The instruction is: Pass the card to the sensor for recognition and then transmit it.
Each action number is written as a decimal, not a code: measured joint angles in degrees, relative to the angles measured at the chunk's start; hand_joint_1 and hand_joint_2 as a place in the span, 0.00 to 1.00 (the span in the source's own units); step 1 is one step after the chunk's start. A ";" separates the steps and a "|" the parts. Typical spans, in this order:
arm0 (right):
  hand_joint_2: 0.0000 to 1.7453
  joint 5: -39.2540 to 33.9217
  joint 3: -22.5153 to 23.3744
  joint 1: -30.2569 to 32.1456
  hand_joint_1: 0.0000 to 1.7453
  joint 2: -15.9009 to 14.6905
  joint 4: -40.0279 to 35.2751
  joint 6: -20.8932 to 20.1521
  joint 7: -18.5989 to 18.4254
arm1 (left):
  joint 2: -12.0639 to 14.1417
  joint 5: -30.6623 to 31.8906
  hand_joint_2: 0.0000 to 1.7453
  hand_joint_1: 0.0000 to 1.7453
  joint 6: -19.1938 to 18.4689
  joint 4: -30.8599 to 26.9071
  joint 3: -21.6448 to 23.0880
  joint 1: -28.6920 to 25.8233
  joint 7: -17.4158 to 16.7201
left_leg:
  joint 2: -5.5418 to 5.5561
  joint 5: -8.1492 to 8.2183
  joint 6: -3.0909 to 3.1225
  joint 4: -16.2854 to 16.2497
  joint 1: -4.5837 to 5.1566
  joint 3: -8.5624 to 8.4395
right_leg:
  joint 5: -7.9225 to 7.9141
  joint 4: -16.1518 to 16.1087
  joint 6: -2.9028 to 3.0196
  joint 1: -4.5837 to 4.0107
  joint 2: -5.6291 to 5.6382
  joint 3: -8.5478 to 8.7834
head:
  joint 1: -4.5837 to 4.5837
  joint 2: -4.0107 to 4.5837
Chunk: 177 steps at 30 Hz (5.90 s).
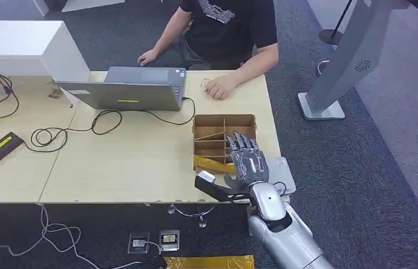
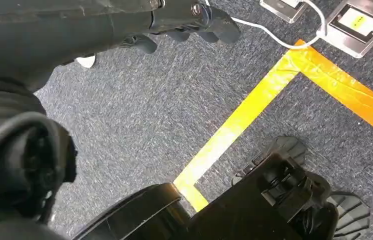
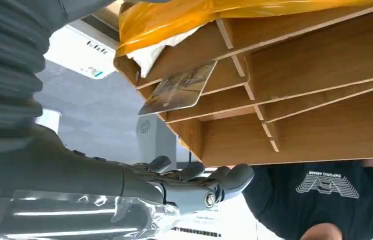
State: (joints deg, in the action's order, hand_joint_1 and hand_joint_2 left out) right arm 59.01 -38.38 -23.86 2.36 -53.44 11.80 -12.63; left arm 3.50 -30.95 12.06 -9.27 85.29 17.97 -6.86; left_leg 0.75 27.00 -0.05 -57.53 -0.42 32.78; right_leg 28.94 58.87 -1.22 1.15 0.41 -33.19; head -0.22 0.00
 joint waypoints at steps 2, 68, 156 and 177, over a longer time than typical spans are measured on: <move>1.00 0.05 -0.02 -0.27 0.00 0.07 0.55 0.02 0.20 | 0.00 0.26 0.00 0.00 -0.46 0.02 0.00 0.01 0.00 | 0.00 0.00 0.00 0.00 0.00 0.00 | 0.00 0.00 0.00 0.00 0.00 0.00 | 0.00 0.00; 1.00 5.27 0.02 -4.97 1.00 1.77 11.13 0.77 1.18 | -0.46 1.70 0.00 0.00 -0.61 0.02 0.00 0.64 -0.55 | 0.00 0.00 0.00 -0.01 0.00 -0.02 | 0.00 0.00 0.00 0.00 0.01 0.00 | 0.00 0.00; 1.00 10.01 2.27 -7.03 1.00 0.02 12.83 -0.02 0.74 | -1.27 5.84 0.00 0.00 -1.57 0.02 -0.59 1.10 -1.18 | -0.01 0.00 0.00 -0.02 0.00 -0.02 | 0.00 0.00 0.00 0.00 0.02 0.00 | 0.00 0.00; 1.00 6.50 6.31 -8.91 1.00 -0.15 -12.28 3.87 5.86 | -1.40 7.45 0.00 0.00 -2.51 0.00 -0.59 1.41 -1.01 | -0.01 0.00 0.00 -0.02 0.00 -0.03 | 0.00 0.00 0.00 0.00 0.03 0.00 | 0.02 0.00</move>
State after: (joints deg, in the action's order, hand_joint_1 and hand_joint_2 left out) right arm 65.51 -32.07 -32.77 2.21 -65.72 15.67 -6.78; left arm 2.10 -23.50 9.55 -9.27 84.70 19.39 -7.87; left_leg 0.74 27.00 -0.05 -57.55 -0.42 32.75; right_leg 28.94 58.87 -1.22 1.15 0.44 -33.19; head -0.20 0.00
